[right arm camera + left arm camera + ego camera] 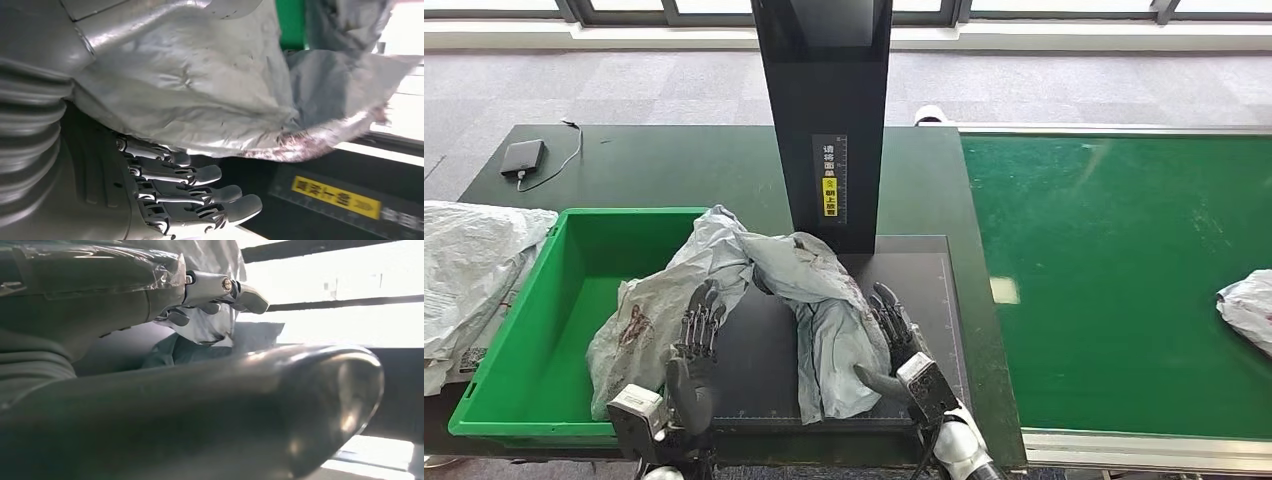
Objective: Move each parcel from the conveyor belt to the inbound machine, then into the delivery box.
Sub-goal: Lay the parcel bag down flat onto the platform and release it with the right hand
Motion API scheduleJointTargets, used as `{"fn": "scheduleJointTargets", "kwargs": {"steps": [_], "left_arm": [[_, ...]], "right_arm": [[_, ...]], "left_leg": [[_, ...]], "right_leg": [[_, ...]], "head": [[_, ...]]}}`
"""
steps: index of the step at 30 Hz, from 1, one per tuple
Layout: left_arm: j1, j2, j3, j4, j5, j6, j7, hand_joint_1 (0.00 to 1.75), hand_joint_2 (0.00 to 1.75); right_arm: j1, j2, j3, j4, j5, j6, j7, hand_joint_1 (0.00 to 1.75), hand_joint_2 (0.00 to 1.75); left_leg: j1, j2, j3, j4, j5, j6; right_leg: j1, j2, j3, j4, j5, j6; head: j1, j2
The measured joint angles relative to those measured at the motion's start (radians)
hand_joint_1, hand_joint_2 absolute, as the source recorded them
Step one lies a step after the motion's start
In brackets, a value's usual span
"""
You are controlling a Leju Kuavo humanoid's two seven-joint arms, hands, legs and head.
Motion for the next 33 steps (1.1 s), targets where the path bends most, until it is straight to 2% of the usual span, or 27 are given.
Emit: {"fn": "scheduleJointTargets", "kwargs": {"steps": [6,11,16,20,22,25,26,29,33], "left_arm": [[-0.015,0.011,-0.046,0.01,-0.036,0.14,-0.042,0.0,0.0],[-0.037,0.023,-0.107,0.005,-0.149,0.289,-0.06,0.0,0.0],[-0.055,0.042,-0.184,0.005,-0.291,0.333,-0.062,0.0,0.0],[-0.057,0.051,-0.217,-0.006,-0.347,0.342,-0.061,0.0,1.75],[-0.057,0.055,-0.228,-0.009,-0.376,0.349,-0.049,0.0,1.75],[-0.061,0.058,-0.24,-0.009,-0.463,0.364,-0.007,0.0,0.44],[-0.065,0.059,-0.244,-0.007,-0.495,0.366,0.013,0.0,0.44],[-0.08,0.06,-0.253,0.009,-0.585,0.365,0.084,0.0,1.75],[-0.113,0.056,-0.26,0.082,-0.713,0.357,0.202,0.0,1.75]], "right_arm": [[0.068,-0.05,0.074,-0.207,0.008,-0.067,0.0,0.0,1.75],[0.115,-0.075,0.107,-0.336,0.055,-0.136,0.0,0.0,1.75],[0.151,-0.098,0.134,-0.45,0.087,-0.173,0.001,0.0,1.75],[0.161,-0.111,0.149,-0.514,0.094,-0.185,0.001,0.0,1.75],[0.163,-0.116,0.155,-0.538,0.091,-0.19,0.001,0.0,1.75],[0.164,-0.127,0.17,-0.58,0.071,-0.215,0.001,0.0,1.75],[0.163,-0.132,0.179,-0.598,0.06,-0.228,0.001,0.0,1.75],[0.158,-0.149,0.212,-0.655,0.037,-0.268,0.001,0.0,1.75],[0.14,-0.168,0.272,-0.735,0.038,-0.325,0.0,0.0,1.75]], "left_leg": [[0.0,0.0,-0.001,0.0,0.0,0.0],[0.0,0.0,-0.001,0.0,0.0,0.0],[0.0,0.0,-0.001,0.0,0.0,0.0],[0.0,0.0,-0.001,0.0,0.0,0.0],[0.0,0.0,-0.001,0.0,0.0,0.0],[0.0,0.0,-0.001,0.0,0.0,0.0],[0.0,0.0,-0.001,0.0,0.0,0.0],[0.0,0.0,-0.001,0.0,0.0,0.0],[0.0,0.0,-0.001,0.0,0.0,0.0]], "right_leg": [[0.0,0.0,0.0,0.0,0.0,0.0],[0.0,0.0,0.0,0.0,0.0,0.0],[0.0,0.0,0.0,0.0,0.0,0.0],[0.0,0.0,0.0,0.0,0.0,0.0],[0.0,0.0,0.0,0.0,0.0,0.0],[0.0,0.0,0.0,0.0,0.0,0.0],[0.0,0.0,0.0,0.0,0.0,0.0],[0.0,0.0,0.0,0.0,0.0,0.0],[0.0,0.0,0.0,0.0,0.0,0.0]], "head": [[0.0,0.0],[0.0,0.0],[0.0,0.0],[0.0,0.0],[0.0,0.0],[0.0,0.0],[0.0,0.0],[0.0,0.0],[0.0,0.0]]}}
